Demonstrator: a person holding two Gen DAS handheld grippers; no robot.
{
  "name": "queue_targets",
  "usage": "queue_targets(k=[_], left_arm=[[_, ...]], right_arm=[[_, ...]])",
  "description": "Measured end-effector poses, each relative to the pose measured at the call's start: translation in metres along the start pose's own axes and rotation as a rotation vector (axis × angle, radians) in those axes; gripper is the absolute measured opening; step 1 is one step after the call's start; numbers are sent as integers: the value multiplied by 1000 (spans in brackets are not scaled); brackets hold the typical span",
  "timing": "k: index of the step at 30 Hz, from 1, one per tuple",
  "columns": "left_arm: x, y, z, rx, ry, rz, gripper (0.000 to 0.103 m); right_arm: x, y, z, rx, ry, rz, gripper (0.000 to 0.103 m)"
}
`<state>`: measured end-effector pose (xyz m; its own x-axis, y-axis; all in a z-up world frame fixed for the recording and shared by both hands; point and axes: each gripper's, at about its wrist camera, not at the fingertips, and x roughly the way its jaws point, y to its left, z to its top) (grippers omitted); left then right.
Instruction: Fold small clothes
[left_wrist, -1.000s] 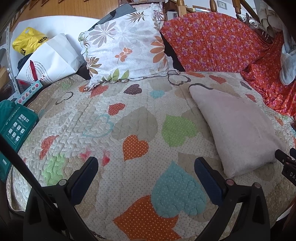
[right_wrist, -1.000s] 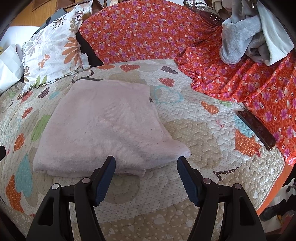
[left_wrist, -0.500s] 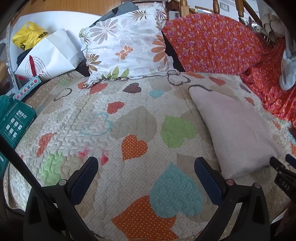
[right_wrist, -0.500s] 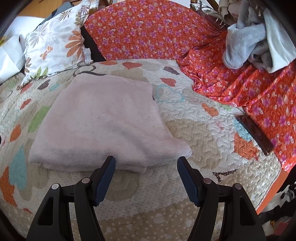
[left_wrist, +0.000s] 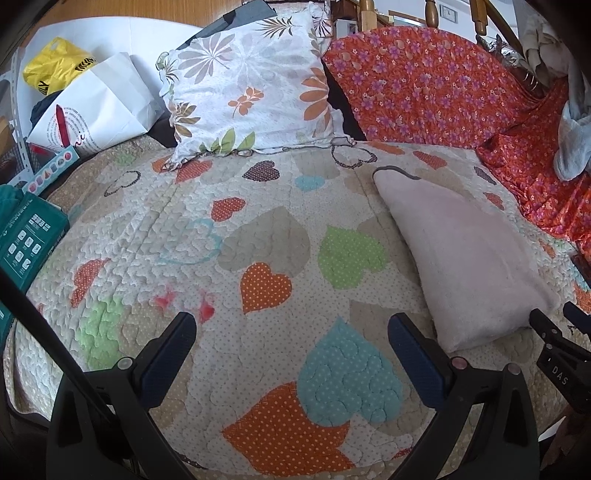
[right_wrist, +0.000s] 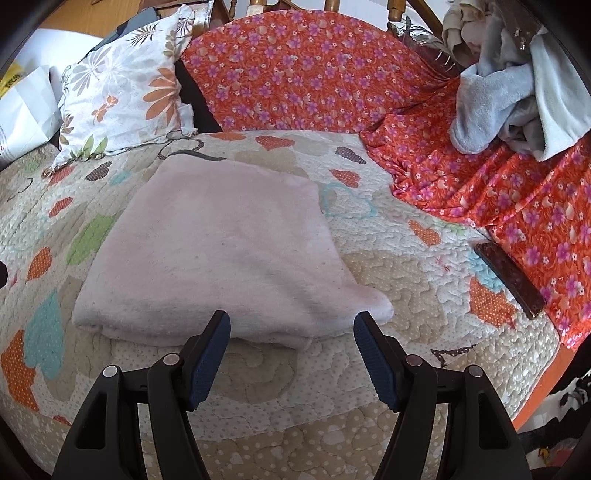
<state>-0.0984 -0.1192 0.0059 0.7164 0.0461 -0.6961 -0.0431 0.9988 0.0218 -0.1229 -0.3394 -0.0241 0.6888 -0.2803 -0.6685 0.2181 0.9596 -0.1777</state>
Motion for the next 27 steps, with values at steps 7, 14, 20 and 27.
queue_targets(k=[7,14,20,27], left_arm=[[4,-3,-2,5,24,-14,103],[13,0,-4,-32,84,-79,103],[22,5,-7,-81,137,-120,103],[22,7,-8,-94,145,-127,103]], right_arm=[[-1,1,0,-9,-7,3,74],[-7,0,2,5,-28,2,74],[-9,-2,3,18,-34,3,74],[-21,-7,5,45,-74,3,75]])
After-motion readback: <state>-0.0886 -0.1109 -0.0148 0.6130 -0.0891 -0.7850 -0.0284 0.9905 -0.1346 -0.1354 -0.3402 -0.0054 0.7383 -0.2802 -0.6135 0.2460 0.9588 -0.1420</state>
